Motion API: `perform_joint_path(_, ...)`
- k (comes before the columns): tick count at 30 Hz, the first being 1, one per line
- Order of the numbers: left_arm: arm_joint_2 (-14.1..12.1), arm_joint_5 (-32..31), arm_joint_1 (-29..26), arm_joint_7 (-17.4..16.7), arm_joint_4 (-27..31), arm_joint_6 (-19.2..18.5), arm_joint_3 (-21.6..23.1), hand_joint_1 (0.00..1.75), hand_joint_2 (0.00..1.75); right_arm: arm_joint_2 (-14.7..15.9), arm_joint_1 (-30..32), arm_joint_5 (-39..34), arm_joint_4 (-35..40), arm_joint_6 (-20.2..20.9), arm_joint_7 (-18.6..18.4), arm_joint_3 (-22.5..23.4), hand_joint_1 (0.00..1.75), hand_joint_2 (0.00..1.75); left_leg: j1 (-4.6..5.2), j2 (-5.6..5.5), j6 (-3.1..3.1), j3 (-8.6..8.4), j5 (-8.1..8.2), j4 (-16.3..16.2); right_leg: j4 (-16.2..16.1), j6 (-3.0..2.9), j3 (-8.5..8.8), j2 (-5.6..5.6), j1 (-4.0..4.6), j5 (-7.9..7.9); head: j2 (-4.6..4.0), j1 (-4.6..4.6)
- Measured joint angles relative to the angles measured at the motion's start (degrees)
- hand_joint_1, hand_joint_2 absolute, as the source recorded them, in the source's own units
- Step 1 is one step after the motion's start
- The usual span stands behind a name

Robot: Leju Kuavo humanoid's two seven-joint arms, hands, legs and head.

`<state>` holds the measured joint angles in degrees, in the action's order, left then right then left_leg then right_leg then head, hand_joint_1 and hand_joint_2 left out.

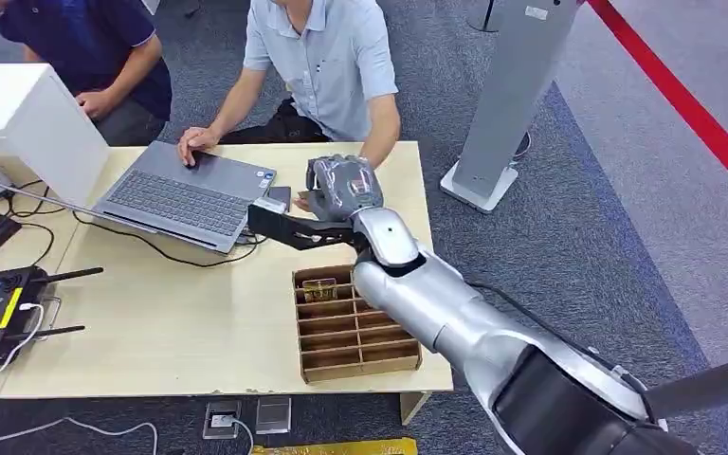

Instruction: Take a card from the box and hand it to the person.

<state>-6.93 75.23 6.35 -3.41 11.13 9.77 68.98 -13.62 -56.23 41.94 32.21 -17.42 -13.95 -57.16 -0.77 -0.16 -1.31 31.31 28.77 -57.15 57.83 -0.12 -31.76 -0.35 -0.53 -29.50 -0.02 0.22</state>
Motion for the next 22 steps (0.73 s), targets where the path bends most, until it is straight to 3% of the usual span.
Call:
perform_joint_path(8, -0.1, 0.6, 0.0, 0.0, 0.0, 0.1, 0.3, 0.00, 0.00, -0.3, -0.1, -1.3, -2.1, 0.0, 0.3, -0.7, 0.00, 1.75, 0.00, 0.01, 0.00, -0.01, 0.00, 0.0, 0.0, 0.00, -0.01, 0.02, 0.00, 0.00, 0.00, 0.00)
perform_joint_path(17, -0.2, 2.0, 0.0, 0.0, 0.0, 0.5, 0.3, 0.00, 0.00, 0.1, -0.1, -16.6, -2.5, -0.9, 7.0, 1.7, 0.00, 1.75, 0.00, 0.02, 0.00, -0.03, 0.00, 0.0, 0.0, 0.00, -0.01, 0.02, 0.00, 0.00, 0.00, 0.02)
perform_joint_path(22, -0.2, 3.2, -0.1, -0.6, 0.0, 1.1, 0.3, 0.00, 0.00, 2.2, 2.3, -25.5, 2.3, -1.3, 10.0, 4.7, 0.00, 1.75, 0.00, 0.01, 0.00, -0.06, 0.00, 0.0, 0.0, 0.00, 0.00, 0.02, 0.00, 0.00, 0.00, 0.02)
